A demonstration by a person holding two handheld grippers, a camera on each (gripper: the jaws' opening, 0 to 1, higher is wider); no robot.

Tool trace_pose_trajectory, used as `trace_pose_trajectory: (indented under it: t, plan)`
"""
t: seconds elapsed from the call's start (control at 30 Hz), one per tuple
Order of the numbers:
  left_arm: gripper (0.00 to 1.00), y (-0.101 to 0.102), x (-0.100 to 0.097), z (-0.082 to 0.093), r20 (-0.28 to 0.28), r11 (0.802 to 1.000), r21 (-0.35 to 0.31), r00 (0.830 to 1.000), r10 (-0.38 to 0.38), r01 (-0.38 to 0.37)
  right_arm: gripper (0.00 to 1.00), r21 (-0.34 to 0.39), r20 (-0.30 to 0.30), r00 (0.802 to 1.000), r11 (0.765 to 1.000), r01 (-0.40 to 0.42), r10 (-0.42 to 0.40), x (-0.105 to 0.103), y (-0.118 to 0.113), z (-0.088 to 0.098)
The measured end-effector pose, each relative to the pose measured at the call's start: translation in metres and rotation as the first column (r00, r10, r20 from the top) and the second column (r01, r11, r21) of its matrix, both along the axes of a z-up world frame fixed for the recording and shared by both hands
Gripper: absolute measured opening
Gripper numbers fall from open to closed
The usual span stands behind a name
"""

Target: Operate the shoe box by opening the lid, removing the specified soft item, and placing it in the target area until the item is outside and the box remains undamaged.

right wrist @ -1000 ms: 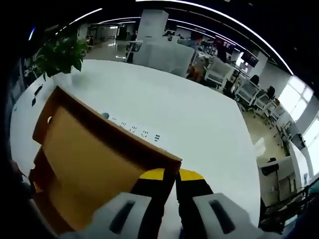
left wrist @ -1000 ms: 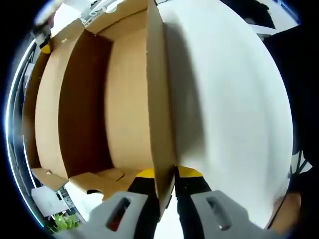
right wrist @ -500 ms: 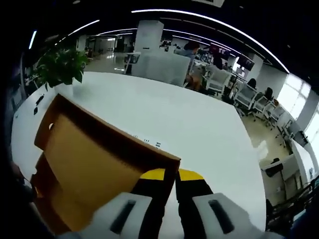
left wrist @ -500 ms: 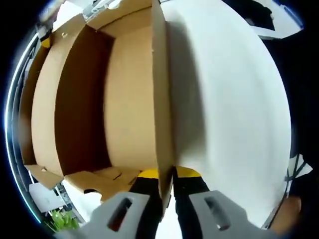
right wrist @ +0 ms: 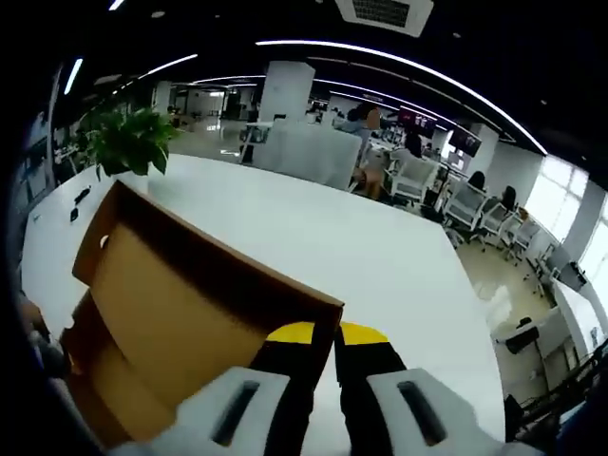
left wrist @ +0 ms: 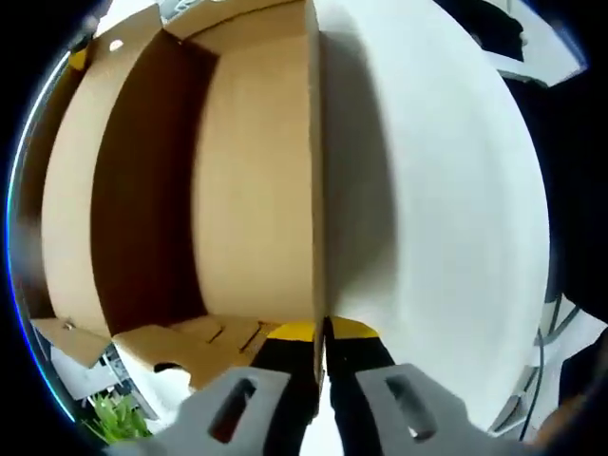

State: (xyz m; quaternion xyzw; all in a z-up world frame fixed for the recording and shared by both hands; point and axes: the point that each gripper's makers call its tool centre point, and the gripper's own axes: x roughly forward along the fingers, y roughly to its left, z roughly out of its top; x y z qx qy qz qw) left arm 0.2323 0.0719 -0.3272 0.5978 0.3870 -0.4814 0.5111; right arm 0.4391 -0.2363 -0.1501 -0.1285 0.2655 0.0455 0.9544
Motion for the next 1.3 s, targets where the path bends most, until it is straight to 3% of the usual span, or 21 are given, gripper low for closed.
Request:
trace_pose_trajectory:
  t: [0.3,0.5,0.7,0.87,0.97,1.3]
  plan:
    - [0.01,0.001,0.002,0.001,-0.014,1.000,0.013,1.000,0.026,-0.026,0.05,0.017,0.088,0.996,1.000,-0.004,0.003,-0.010,0.002,0.012]
    - [0.01,0.002,0.004,-0.001,-0.014,0.999,0.026,0.999,0.029,-0.029,0.05,-0.043,0.124,0.992,0.999,-0.009,0.015,-0.017,0.004,0.023]
    - [0.01,0.003,0.004,-0.001,-0.006,0.999,0.033,1.000,0.031,-0.031,0.05,-0.006,0.172,0.985,1.000,-0.011,0.012,-0.026,0.004,0.030]
    - [0.02,0.001,0.000,-0.001,-0.004,0.999,0.035,1.000,0.031,-0.031,0.05,0.011,0.236,0.971,1.000,-0.025,0.021,-0.040,0.005,0.037]
    - [0.02,0.001,-0.003,-0.001,0.003,0.999,0.042,1.000,0.027,-0.027,0.05,-0.027,0.271,0.962,0.999,-0.027,0.033,-0.047,0.005,0.039]
    - [0.02,0.001,0.005,0.000,0.003,0.998,0.061,0.999,0.032,-0.032,0.05,0.024,0.368,0.929,0.999,-0.035,0.024,-0.069,0.005,0.047]
